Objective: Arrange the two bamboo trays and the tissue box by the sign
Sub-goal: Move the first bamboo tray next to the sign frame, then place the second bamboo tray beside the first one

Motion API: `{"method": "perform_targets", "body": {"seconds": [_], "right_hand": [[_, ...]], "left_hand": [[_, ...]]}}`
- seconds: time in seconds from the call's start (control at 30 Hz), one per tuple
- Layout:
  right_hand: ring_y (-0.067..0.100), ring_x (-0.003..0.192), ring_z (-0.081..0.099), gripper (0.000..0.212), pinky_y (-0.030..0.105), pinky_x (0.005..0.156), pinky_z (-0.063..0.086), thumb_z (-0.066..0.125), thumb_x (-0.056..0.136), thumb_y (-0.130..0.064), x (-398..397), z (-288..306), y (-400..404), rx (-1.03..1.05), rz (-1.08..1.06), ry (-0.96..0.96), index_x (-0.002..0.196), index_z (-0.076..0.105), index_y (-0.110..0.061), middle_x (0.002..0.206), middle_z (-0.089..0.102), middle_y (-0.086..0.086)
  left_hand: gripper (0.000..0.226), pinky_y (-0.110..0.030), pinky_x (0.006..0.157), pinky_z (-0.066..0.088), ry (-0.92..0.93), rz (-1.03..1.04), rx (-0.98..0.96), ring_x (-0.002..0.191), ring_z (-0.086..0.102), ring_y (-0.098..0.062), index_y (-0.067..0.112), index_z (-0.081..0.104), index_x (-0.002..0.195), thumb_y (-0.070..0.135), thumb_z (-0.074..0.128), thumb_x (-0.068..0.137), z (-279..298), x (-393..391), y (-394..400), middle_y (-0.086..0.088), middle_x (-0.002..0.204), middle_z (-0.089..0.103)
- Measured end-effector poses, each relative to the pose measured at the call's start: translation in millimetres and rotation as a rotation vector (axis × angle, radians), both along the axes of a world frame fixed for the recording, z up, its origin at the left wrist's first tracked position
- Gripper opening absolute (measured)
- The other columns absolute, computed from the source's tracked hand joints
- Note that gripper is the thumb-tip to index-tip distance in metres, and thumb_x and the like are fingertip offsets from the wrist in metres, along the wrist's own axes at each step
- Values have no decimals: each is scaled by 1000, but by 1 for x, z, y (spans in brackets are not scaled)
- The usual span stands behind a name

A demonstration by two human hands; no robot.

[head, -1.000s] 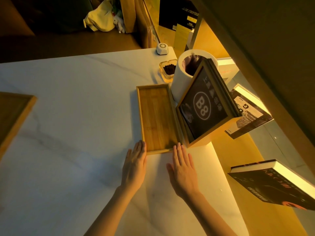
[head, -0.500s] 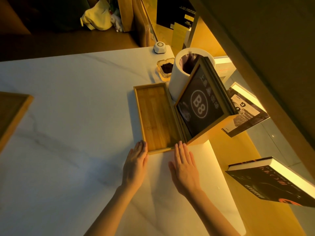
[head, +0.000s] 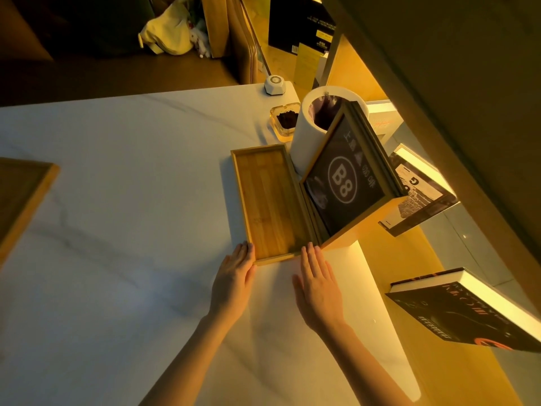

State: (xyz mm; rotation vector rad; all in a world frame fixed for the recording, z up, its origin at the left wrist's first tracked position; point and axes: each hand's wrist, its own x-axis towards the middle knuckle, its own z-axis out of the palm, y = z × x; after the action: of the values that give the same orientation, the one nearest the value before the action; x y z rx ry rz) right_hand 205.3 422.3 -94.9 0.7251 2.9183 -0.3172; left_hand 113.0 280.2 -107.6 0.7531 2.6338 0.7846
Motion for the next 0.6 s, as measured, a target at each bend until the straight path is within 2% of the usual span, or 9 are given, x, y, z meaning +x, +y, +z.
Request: {"method": "perform_targets", "body": {"seconds": [0.07,0.13,0.2,0.27,0.37,0.5,0.6], "right_hand": [[30,117,54,46,40,93,42,32,90,-32,-4,3,1,25,-4,13,122,56,-8,126,60,11],[31,111,60,37,42,88,49,53,86,-28,-9,10,1,45,2,5,115,62,-6,118,66,12],[35,105,63,32,44,85,53,63,83,-22,-15,22,1,15,9,-8,109,64,-4,112,69,14],[34,98,64,24,42,81,55,57,87,-20,-22,35,2,-30,43,-6,104,66,-5,104,71,14],[30,82,65,27,38,70,55,44,93,-22,-39,50,-4,-52,156,12,94,65,-5,88,69,13],[31,90,63,29,37,72,53,37,96,-20,-72,75,-35,-36,280,-61,101,61,-4,97,65,11],[23,88,63,28,33,74,55,41,96,-23,-97,89,-70,-10,329,-107,102,61,-5,97,63,7]], "left_hand": [[45,-47,105,38,-15,-22,8,129,41,-31,8,32,134,21,40,91,4,-1,0,-17,138,44],[48,-42,105,40,-45,-70,-11,130,39,-30,10,28,136,19,42,91,11,-6,-2,-15,143,39],[46,-37,101,42,-70,-99,-38,125,45,-28,11,31,135,21,41,92,20,-12,-4,-14,141,42],[36,-39,92,47,-84,-73,-39,112,55,-30,11,47,126,21,43,92,33,-19,-6,-17,127,57],[24,-42,79,51,-54,3,-17,94,61,-35,8,64,102,18,48,87,53,-30,-19,-19,103,68],[21,-38,75,50,-35,81,-15,88,63,-33,7,66,91,19,50,85,81,-46,-53,-18,94,71],[23,-30,60,41,-9,129,-18,69,58,-29,4,62,76,20,48,86,104,-58,-94,-13,70,63]]}}
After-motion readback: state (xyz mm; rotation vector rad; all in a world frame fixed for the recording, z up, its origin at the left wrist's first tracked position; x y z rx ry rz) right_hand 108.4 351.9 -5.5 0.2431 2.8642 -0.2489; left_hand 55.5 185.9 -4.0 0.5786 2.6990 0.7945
